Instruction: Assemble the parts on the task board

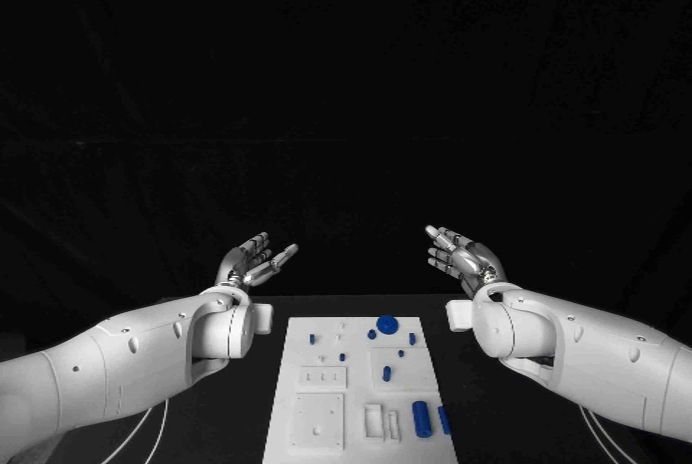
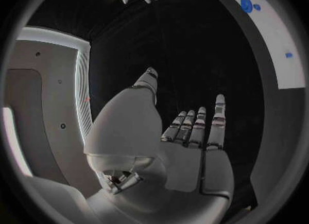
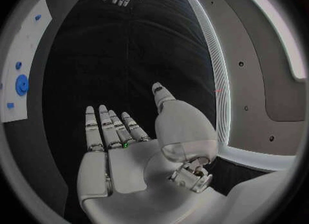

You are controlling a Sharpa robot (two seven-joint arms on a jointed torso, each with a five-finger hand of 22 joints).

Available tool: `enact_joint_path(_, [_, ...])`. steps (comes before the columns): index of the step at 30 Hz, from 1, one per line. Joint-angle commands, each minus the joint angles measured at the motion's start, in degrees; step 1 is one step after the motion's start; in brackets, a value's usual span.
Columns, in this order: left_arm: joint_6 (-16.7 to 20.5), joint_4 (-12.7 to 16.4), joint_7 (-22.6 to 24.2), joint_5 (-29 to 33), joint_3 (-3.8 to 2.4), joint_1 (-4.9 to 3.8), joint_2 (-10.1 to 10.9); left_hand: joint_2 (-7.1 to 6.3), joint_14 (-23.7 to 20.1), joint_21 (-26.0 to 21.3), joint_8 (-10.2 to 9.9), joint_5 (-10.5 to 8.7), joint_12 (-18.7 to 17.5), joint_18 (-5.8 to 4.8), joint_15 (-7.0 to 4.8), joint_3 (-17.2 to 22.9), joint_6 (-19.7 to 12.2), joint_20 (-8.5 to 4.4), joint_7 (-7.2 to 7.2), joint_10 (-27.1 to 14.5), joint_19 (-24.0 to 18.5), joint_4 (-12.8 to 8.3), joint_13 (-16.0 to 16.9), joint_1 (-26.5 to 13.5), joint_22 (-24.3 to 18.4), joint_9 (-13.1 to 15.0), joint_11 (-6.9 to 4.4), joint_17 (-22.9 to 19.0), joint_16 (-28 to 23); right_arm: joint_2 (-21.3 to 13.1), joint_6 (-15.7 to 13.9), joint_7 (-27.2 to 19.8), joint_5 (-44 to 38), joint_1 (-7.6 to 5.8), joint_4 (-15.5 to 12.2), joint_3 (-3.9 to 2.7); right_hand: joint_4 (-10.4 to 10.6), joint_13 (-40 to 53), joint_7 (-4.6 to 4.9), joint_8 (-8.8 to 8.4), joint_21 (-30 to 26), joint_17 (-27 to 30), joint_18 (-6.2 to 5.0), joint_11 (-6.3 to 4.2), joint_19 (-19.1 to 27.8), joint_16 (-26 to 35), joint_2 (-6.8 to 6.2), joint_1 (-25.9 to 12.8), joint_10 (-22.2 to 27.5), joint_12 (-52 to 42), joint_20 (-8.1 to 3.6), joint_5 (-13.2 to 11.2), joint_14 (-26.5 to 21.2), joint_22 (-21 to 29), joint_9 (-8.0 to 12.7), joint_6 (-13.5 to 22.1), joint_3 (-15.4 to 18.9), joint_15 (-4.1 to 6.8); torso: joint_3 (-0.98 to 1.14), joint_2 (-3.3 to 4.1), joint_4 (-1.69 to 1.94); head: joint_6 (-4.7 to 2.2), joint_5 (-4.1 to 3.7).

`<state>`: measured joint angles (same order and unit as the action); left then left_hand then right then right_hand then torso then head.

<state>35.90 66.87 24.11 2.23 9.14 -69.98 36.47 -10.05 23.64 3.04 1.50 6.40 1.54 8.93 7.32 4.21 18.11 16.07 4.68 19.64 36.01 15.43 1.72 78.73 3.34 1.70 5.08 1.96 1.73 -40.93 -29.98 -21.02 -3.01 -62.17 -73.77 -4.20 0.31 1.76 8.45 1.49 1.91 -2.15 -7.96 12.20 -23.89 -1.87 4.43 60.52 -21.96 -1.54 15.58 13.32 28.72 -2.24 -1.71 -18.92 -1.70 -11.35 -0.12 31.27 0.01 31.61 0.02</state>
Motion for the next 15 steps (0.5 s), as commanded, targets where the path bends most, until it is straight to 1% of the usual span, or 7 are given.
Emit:
enact_joint_path(1, [-8.0, -4.2, -3.9, 1.8, 1.15, -1.73, -1.5, -0.29, 1.1, 0.4, 0.3, 0.43, 0.3, 0.95, 0.14, 0.3, 0.9, 0.46, 0.22, 1.0, 1.5, 0.8, 0.1, 2.9, 0.2, 0.1, 0.21, 0.2, 0.4, 0.9, 14.6, 7.2, -4.9, -0.51, 3.8, -0.81, -0.7, 0.2, 2.58, 0.41, 0.4, -0.2, -0.90, 0.49, -1.1, -0.4, -0.03, 3.1, -1.7, -0.4, 0.34, 0.6, 1.7, -0.1, -0.2, -1.3, -0.5, -0.63, 0.00, 0.00, 0.01, -0.01, 0.00])
enact_joint_path(3, [-9.3, -6.4, -4.6, 2.1, 1.98, -2.68, -2.3, -0.29, 1.1, 0.4, 0.3, 0.43, 0.3, 0.95, 0.14, 0.3, 0.9, 0.46, 0.22, 1.0, 1.5, 0.8, 0.1, 2.9, 0.2, 0.1, 0.21, 0.2, 0.4, 1.4, 17.9, 8.9, -5.9, -0.80, 6.1, -1.38, -1.8, 0.2, 2.77, 0.43, 0.5, -0.2, -0.59, 0.68, -1.3, -0.5, -0.21, 4.3, -2.4, -0.5, 0.09, 0.5, 2.4, -0.2, -0.2, -1.9, -0.6, -0.89, 0.00, 0.00, 0.01, -0.01, 0.00])
enact_joint_path(6, [-10.7, -8.7, -5.4, 2.4, 2.85, -3.66, -3.1, -0.29, 1.1, 0.4, 0.3, 0.42, 0.3, 0.95, 0.14, 0.3, 0.9, 0.46, 0.22, 1.0, 1.5, 0.8, 0.1, 2.9, 0.2, 0.1, 0.21, 0.2, 0.4, 2.0, 21.8, 10.9, -7.0, -1.14, 8.8, -2.06, -4.7, 0.3, 2.80, 0.56, 0.5, -0.3, 0.52, 0.70, -1.9, -0.6, -0.68, 7.2, -4.5, -0.6, -0.63, 0.4, 4.2, -0.2, -0.3, -4.0, -0.1, -0.96, 0.00, 0.00, 0.01, -0.01, 0.00])
enact_joint_path(11, [-11.4, -10.0, -5.8, 2.5, 3.34, -4.22, -3.5, 0.19, 1.7, 0.5, 0.3, 0.34, 0.3, 1.02, 0.24, 0.4, 1.6, 0.45, 0.68, 1.7, 1.9, 0.5, 0.1, 2.8, 0.2, 0.2, 0.52, 0.2, 0.4, 2.6, 25.5, 12.9, -8.0, -1.46, 11.4, -2.70, -8.0, 0.7, 2.87, 0.90, 0.8, -0.6, 1.85, 0.78, -5.5, -0.8, -1.16, 10.2, -11.8, -0.9, -2.02, 0.9, 10.9, -0.4, -0.7, -11.8, -0.6, -1.21, 0.00, 0.00, 0.01, -0.01, 0.00])
enact_joint_path(13, [-11.4, -10.0, -5.8, 2.5, 3.34, -4.22, -3.5, 0.97, 3.1, 0.5, 0.4, 0.26, 0.4, 1.16, 0.35, 0.6, 2.7, 0.46, 1.22, 3.0, 2.7, -0.6, 0.2, 2.5, 0.2, 0.2, 0.92, 0.2, 0.4, 2.8, 26.3, 13.3, -8.3, -1.53, 11.9, -2.83, -9.0, 0.9, 2.61, 1.09, 1.0, -0.7, 1.96, 0.41, -8.3, -0.9, -1.22, 11.1, -15.7, -0.9, -2.57, 1.9, 13.9, -0.6, -0.8, -15.5, -1.0, -1.03, 0.00, 0.00, 0.01, -0.01, 0.00])
enact_joint_path(14, [-11.4, -10.0, -5.8, 2.5, 3.34, -4.22, -3.5, 1.83, 4.2, 0.6, 0.4, 0.14, 0.5, 1.27, 0.47, 0.7, 3.5, 0.46, 1.62, 4.1, 3.5, -2.1, 0.3, 1.8, 0.3, 0.2, 1.22, 0.3, 0.5, 2.8, 26.5, 13.4, -8.3, -1.55, 12.1, -2.88, -9.7, 1.0, 2.40, 1.25, 1.1, -0.8, 1.92, 0.00, -10.0, -1.0, -1.25, 11.6, -18.8, -1.1, -2.84, 2.5, 16.1, -0.7, -1.0, -18.2, -1.3, -0.75, 0.00, 0.00, 0.01, -0.01, 0.00])
enact_joint_path(15, [-11.4, -10.0, -5.8, 2.5, 3.34, -4.22, -3.5, 3.62, 7.7, 1.0, 0.6, 0.14, 0.5, 1.66, 0.60, 0.8, 6.3, 0.44, 2.69, 7.2, 6.1, -4.3, 0.4, 1.4, 0.5, 0.4, 2.16, 0.4, 0.6, 2.8, 26.6, 13.5, -8.4, -1.56, 12.1, -2.89, -10.3, 1.1, 2.14, 1.29, 1.3, -0.9, 1.97, -0.41, -11.8, -1.1, -1.23, 11.9, -22.0, -1.3, -3.17, 2.8, 18.7, -0.8, -1.1, -20.8, -1.7, -0.34, 0.00, 0.00, 0.01, -0.01, 0.00])
